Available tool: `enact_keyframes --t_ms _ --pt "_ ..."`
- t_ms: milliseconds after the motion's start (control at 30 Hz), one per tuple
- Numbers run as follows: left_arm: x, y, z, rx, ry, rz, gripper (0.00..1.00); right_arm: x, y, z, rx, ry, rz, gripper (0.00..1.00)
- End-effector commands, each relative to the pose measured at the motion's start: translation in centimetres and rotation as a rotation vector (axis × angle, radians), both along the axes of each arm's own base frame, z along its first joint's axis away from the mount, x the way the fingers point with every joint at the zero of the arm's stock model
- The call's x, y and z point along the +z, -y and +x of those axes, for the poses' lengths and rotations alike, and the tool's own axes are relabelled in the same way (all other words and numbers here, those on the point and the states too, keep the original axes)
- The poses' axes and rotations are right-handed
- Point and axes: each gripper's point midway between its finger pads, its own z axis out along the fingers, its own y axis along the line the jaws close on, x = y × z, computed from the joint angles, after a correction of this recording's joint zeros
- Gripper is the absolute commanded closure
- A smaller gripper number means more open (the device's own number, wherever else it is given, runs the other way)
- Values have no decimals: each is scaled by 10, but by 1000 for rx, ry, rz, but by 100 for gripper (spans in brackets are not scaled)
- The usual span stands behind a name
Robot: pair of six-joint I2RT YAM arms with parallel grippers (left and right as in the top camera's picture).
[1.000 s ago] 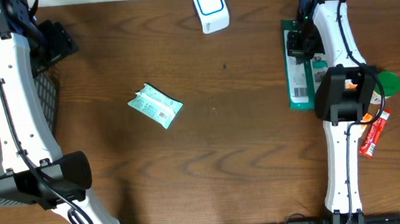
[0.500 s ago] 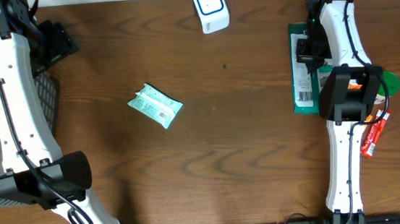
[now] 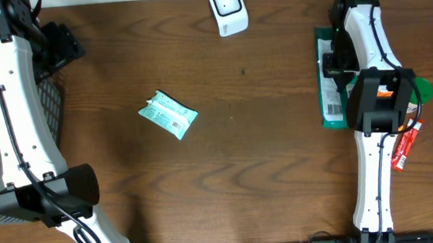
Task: Scan the item barcode
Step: 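Lower the glove package at the right edge and open the gripper, then move the right gripper left to the light-green wipe pack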
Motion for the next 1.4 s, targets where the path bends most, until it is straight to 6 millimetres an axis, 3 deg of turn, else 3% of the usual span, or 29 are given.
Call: enact_keyframes --t_ms 0,333,667,967,1100,1233,1367 --pt "-5 -2 -12 -6 -62 5 18 -26 12 -22 -22 -108 -24 99" --pt "-5 -2 -12 -6 -62 5 18 -26 14 -26 -12 -124 -14 99" --pt "-5 -2 -12 -6 -62 5 18 -21 35 -35 -44 -132 5 99" --pt "-5 -2 -12 -6 -62 5 18 15 59 -59 -52 -141 -32 99" --pt "-5 -2 -12 -6 -62 5 17 31 61 -58 -67 -101 -38 99" --pt "-5 -2 -12 -6 -62 5 18 48 55 -49 -53 -30 -41 99" --pt "-5 -2 -12 -6 -62 5 18 70 30 -33 7 76 52 99"
